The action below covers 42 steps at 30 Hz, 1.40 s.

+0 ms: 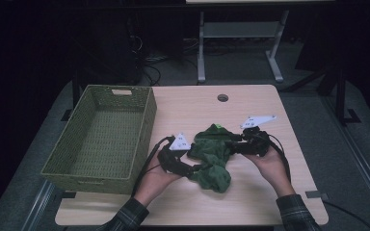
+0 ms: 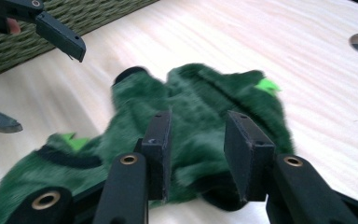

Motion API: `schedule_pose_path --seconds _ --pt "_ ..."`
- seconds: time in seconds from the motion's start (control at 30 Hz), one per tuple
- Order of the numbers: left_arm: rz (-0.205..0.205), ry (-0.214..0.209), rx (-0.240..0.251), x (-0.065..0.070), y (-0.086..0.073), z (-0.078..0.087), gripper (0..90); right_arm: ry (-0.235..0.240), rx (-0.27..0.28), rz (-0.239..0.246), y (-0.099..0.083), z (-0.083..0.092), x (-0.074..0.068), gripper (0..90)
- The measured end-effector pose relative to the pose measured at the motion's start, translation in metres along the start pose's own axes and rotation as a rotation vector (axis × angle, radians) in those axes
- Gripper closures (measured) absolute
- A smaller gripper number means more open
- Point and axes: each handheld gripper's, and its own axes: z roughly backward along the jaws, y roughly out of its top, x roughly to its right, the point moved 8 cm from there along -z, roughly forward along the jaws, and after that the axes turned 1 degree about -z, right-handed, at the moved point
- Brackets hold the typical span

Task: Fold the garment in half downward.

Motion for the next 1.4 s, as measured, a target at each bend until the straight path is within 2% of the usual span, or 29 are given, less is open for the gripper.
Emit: schedule_pose_path --seconds 0.23,0.3,0.37,0.4,0.43,0.6,0.67,0.73,0.8,0.93,1.0,1.1,1.4 --pt "-0.012 0.035 -0.003 -0.027 0.019 -0.019 29.3 -0.028 -0.021 -0.048 -0.001 -0.010 0.027 60.4" --pt "0.012 0.038 -0.008 -0.035 0.021 -0.025 33.8 -0.039 -0.022 -0.065 -0.002 -0.013 0.035 60.3" --pt "0.023 0.050 -0.030 -0.046 0.022 -0.032 37.1 -0.049 -0.028 -0.083 -0.006 -0.017 0.044 60.4" --pt "0.023 0.050 -0.030 -0.046 0.022 -0.032 39.7 -0.056 -0.032 -0.093 -0.009 -0.020 0.050 60.3" --pt "0.034 0.058 -0.034 -0.053 0.022 -0.039 42.3 -0.057 -0.033 -0.107 -0.010 -0.021 0.052 60.0" --pt "0.055 0.075 -0.088 -0.072 0.015 -0.058 46.3 -0.068 -0.054 -0.142 -0.020 -0.033 0.068 60.0" --pt "0.050 0.095 -0.115 -0.079 0.012 -0.064 46.1 -0.064 -0.061 -0.150 -0.022 -0.037 0.070 59.9" --pt "0.061 0.091 -0.115 -0.082 0.011 -0.070 46.2 -0.056 -0.066 -0.154 -0.024 -0.043 0.072 60.0" --pt "0.053 0.096 -0.128 -0.084 0.010 -0.074 47.0 -0.057 -0.085 -0.159 -0.027 -0.048 0.074 60.0" --pt "0.048 0.083 -0.136 -0.087 0.010 -0.081 50.9 -0.053 -0.107 -0.166 -0.031 -0.057 0.075 61.6" --pt "0.058 0.078 -0.136 -0.087 0.010 -0.083 51.7 -0.050 -0.116 -0.160 -0.033 -0.061 0.073 62.1" --pt "0.046 0.065 -0.155 -0.087 0.007 -0.086 52.9 -0.053 -0.136 -0.152 -0.035 -0.064 0.072 64.3" --pt "0.061 0.036 -0.179 -0.091 0.003 -0.098 62.4 -0.057 -0.143 -0.141 -0.035 -0.069 0.069 73.3"
